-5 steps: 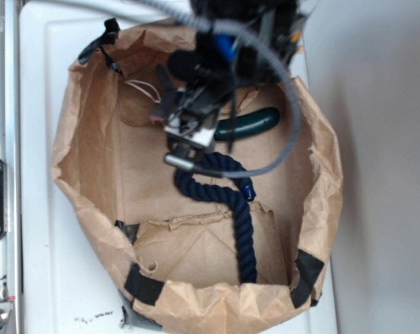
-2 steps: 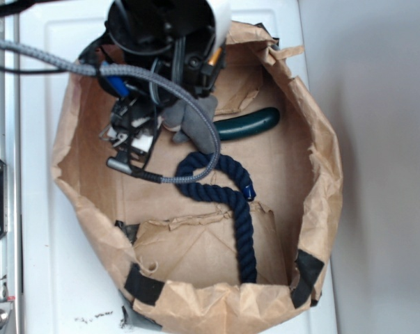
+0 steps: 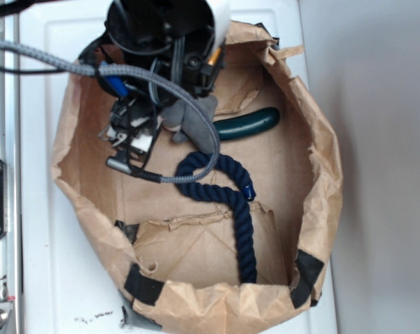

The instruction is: Grab the gray animal.

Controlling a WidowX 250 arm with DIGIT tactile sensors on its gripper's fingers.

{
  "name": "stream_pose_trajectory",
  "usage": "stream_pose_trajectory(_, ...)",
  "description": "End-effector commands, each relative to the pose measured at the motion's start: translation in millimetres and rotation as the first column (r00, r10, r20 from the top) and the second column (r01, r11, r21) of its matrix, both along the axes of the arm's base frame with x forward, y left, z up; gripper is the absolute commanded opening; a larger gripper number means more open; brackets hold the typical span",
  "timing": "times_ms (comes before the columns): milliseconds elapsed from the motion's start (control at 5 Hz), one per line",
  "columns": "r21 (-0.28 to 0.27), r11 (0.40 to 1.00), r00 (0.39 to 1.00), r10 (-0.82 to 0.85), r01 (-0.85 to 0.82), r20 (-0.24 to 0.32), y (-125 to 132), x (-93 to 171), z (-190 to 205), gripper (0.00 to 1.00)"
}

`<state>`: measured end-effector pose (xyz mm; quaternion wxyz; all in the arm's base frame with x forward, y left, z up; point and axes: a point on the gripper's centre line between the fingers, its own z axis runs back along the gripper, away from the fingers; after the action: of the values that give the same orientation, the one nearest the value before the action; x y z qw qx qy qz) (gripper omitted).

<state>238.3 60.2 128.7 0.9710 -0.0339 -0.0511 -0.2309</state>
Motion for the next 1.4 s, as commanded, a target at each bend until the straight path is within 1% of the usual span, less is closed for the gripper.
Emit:
stream_pose_trajectory(0,0.023,0.999,0.995,0.024,-0.026,0.097,-12,-1,-26,1.00)
stream_pose_trajectory(200,0.039,0.999,0.994,0.025,-0.029,0.103,-15,28,-38,1.00)
stream_pose_trajectory(400,0.045,0.998,0.994,0.037,-0.042,0.099,-15,45,-42,1.00)
stream_pose_trajectory(600,0.048,0.998,0.993,0.039,-0.045,0.110,-11,61,-46,1.00)
stream_pose_trajectory(800,0.069,0.997,0.993,0.022,-0.030,0.115,-7,67,-56,1.00)
stream_pose_trajectory(1000,0.063,0.998,0.995,-0.013,0.007,0.103,3,60,-50,1.00)
stream_pose_trajectory(1200,-0.022,1.000,0.998,-0.020,0.022,0.059,8,53,-17,1.00)
